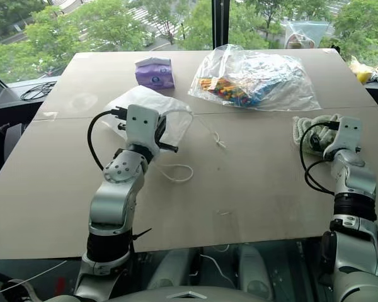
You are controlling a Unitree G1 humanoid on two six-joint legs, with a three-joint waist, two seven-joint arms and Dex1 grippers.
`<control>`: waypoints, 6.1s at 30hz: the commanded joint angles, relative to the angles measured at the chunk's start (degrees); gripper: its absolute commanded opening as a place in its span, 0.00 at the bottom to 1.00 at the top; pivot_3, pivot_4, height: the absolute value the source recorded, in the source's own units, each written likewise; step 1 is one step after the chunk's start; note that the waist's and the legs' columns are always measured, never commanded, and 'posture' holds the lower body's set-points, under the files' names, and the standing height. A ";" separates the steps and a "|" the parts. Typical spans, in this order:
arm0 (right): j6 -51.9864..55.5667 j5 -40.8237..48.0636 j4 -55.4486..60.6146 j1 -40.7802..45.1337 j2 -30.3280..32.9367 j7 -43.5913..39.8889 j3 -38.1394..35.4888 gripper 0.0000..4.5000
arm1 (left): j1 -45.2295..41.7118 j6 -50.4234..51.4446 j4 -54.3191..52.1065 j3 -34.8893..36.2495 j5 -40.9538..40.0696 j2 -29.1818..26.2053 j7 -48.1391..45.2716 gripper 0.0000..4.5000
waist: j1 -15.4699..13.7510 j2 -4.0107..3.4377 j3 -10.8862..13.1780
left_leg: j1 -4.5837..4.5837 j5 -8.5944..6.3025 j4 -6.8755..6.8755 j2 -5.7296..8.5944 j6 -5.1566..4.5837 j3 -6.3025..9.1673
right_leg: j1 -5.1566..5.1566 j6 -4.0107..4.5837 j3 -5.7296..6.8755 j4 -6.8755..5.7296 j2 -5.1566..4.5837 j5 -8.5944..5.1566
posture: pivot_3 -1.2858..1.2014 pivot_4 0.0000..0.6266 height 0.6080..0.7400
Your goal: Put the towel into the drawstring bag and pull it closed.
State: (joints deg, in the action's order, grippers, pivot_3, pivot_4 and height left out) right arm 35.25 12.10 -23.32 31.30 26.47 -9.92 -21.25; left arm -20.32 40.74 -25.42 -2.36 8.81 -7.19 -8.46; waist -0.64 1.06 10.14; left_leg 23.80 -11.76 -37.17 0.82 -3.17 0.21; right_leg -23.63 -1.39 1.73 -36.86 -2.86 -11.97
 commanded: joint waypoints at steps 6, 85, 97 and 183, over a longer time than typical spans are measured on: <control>2.53 0.33 8.25 -6.73 -0.15 -14.12 12.36 0.41 | 0.69 -1.39 -2.36 -1.27 0.37 -0.75 0.58 0.00 | 1.47 0.09 -0.06 | -0.07 0.00 0.02 -0.14 0.00 0.00 | 0.00 0.03 -0.02 0.00 0.14 0.02 | 0.52 0.24 1.00; 24.46 29.77 40.93 0.00 -13.93 -18.97 18.32 0.07 | 0.64 10.49 -10.68 8.19 -46.43 -20.81 -20.91 0.00 | -0.17 -0.02 0.33 | 0.91 0.01 -0.02 -0.39 0.09 -0.04 | -1.00 0.71 0.05 0.09 0.25 0.19 | 0.52 0.24 1.00; 26.86 42.90 35.13 0.53 -33.39 4.73 1.35 0.07 | -0.56 10.74 -9.84 8.32 -47.98 -20.77 -19.86 0.00 | 0.04 -0.04 0.33 | 0.90 0.02 0.00 -0.37 0.09 -0.06 | -1.03 0.55 0.00 0.05 0.30 0.35 | 0.52 0.24 1.00; 13.54 60.03 34.24 1.97 -25.20 20.22 20.30 0.01 | -7.42 10.02 -4.67 9.33 -55.85 -11.09 -8.33 0.00 | 1.35 0.02 0.28 | 0.86 0.17 -0.09 -0.95 0.31 -0.66 | -1.21 0.45 -0.61 0.03 1.15 0.55 | 0.52 0.24 1.00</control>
State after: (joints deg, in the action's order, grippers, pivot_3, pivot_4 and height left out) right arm 49.55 72.35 8.88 32.03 1.40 12.55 -0.48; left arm -27.62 51.36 -27.90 6.66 -46.42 -17.66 -16.23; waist 0.72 1.08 10.42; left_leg 24.66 -11.58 -37.26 -0.13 -2.87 -0.46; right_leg -24.84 -0.93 1.11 -36.83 -1.71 -11.42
